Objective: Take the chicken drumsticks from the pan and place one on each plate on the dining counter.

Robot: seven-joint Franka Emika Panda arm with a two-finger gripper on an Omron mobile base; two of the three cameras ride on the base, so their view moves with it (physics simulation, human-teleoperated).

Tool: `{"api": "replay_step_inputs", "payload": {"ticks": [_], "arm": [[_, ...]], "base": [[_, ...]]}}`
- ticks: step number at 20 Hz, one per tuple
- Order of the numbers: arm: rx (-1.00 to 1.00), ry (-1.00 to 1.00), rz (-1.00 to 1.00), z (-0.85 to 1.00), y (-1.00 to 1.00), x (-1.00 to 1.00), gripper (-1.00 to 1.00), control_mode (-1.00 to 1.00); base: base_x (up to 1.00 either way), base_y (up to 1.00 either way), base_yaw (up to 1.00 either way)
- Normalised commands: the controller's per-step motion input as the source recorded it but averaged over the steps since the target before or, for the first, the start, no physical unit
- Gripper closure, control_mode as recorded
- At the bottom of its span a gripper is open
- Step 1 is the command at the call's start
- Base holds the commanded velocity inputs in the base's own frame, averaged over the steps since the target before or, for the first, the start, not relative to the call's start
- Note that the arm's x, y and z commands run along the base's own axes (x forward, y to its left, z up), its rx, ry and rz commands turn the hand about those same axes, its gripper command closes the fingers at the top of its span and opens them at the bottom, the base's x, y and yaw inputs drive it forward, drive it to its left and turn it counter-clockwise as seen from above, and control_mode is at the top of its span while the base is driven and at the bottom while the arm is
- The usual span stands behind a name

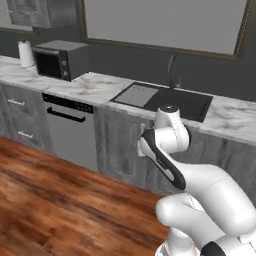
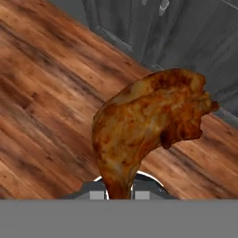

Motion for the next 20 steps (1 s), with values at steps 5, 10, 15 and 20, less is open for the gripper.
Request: {"api": "replay_step_inputs", "payload": {"ticks": [5,10,15,20], "arm": [[0.0,0.0,0.0,0.0,0.0,0.0,1.0,1.0],[0.0,0.0,0.0,0.0,0.0,0.0,1.0,1.0],[0.0,0.0,0.0,0.0,0.0,0.0,1.0,1.0],[0.0,0.0,0.0,0.0,0.0,0.0,1.0,1.0]], "base": [[0.86,0.0,0.71],[0.95,0.0,0.62],[1.0,0.0,0.58],[1.0,0.0,0.36]]}}
